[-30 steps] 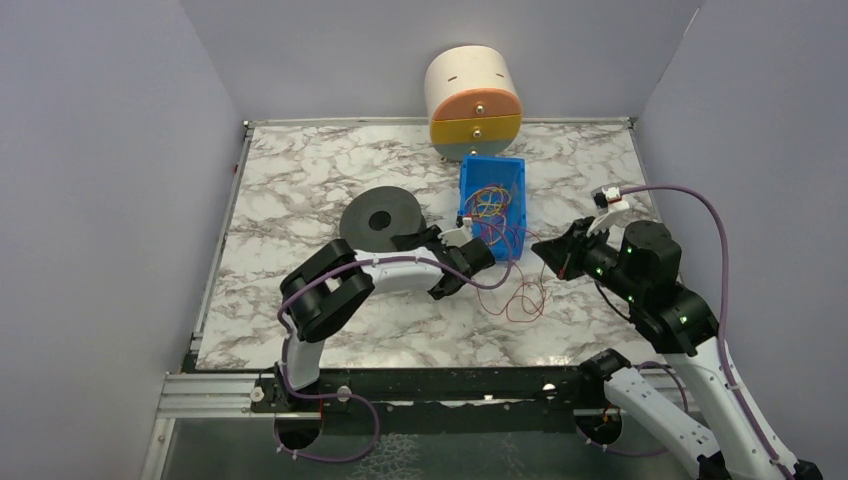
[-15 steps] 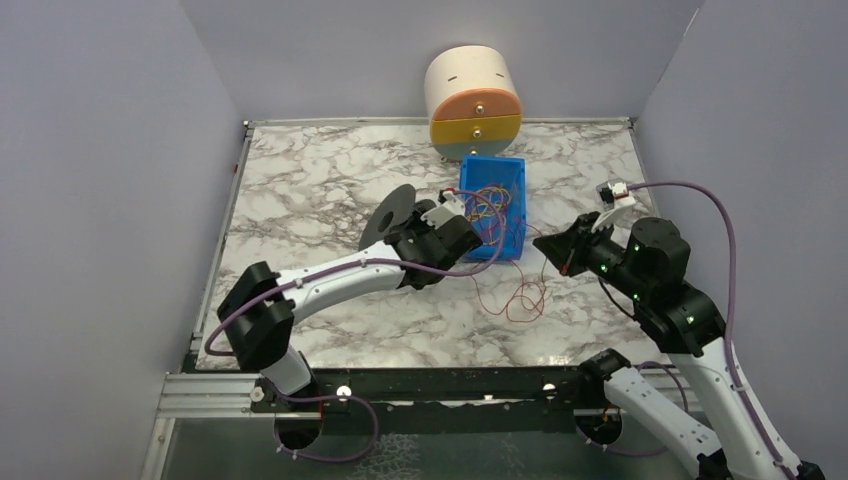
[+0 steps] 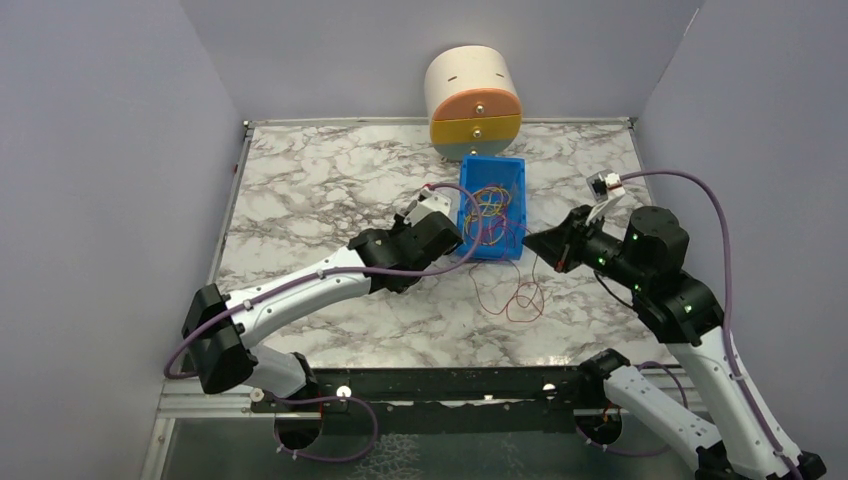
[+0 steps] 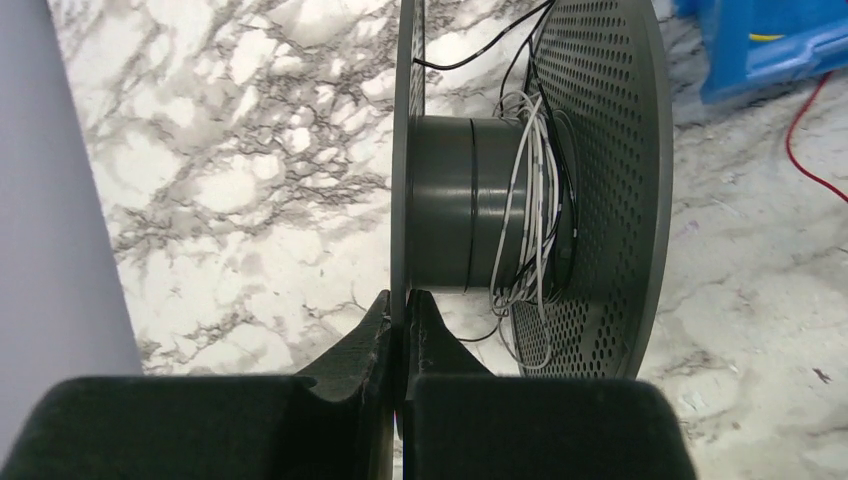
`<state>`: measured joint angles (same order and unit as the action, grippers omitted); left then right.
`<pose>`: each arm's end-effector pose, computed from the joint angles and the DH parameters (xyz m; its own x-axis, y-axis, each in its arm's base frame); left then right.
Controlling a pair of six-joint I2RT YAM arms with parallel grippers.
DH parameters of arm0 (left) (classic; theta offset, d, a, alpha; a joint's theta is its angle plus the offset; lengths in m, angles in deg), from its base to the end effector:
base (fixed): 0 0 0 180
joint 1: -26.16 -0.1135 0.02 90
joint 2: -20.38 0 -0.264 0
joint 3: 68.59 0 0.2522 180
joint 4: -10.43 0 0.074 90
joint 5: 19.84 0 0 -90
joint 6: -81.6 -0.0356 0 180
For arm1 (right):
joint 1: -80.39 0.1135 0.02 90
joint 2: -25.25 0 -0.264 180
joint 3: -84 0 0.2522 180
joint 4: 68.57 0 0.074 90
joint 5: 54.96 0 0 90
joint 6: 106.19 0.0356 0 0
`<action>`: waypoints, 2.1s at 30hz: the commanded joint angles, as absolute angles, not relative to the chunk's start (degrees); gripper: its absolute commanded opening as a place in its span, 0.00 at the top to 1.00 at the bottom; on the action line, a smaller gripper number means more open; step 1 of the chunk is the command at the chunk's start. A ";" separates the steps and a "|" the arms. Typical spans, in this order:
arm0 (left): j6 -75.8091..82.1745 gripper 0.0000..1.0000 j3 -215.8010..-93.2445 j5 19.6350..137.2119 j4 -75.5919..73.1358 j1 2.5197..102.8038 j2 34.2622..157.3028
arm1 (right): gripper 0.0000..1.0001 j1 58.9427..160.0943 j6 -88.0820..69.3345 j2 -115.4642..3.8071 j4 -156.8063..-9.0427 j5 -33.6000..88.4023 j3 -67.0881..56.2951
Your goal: Wrap the cables
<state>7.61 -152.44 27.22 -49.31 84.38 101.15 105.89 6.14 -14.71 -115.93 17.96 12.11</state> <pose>0.1704 -0.2291 0.3040 -0.5402 0.4885 -0.6853 0.2873 0.8724 0.3955 0.1181 0.0679 0.3877 -0.4756 0.1755 -0.8620 -0.5258 0.7289 0.4385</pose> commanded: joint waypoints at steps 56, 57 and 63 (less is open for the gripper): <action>16.45 0.59 -141.30 46.14 -41.05 81.31 87.07 | 0.99 105.88 32.98 -25.24 -78.64 -13.26 21.96; 16.32 0.59 -141.30 46.32 -41.01 81.33 86.90 | 0.99 105.87 33.01 -25.49 -78.44 -13.36 21.95; 14.85 0.51 -141.61 47.17 -40.53 81.29 83.90 | 0.99 105.92 33.58 -27.62 -76.76 -14.17 21.87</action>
<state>16.60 -141.53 45.47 -42.23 81.62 87.38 105.89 32.50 -26.49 -80.61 -11.70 21.57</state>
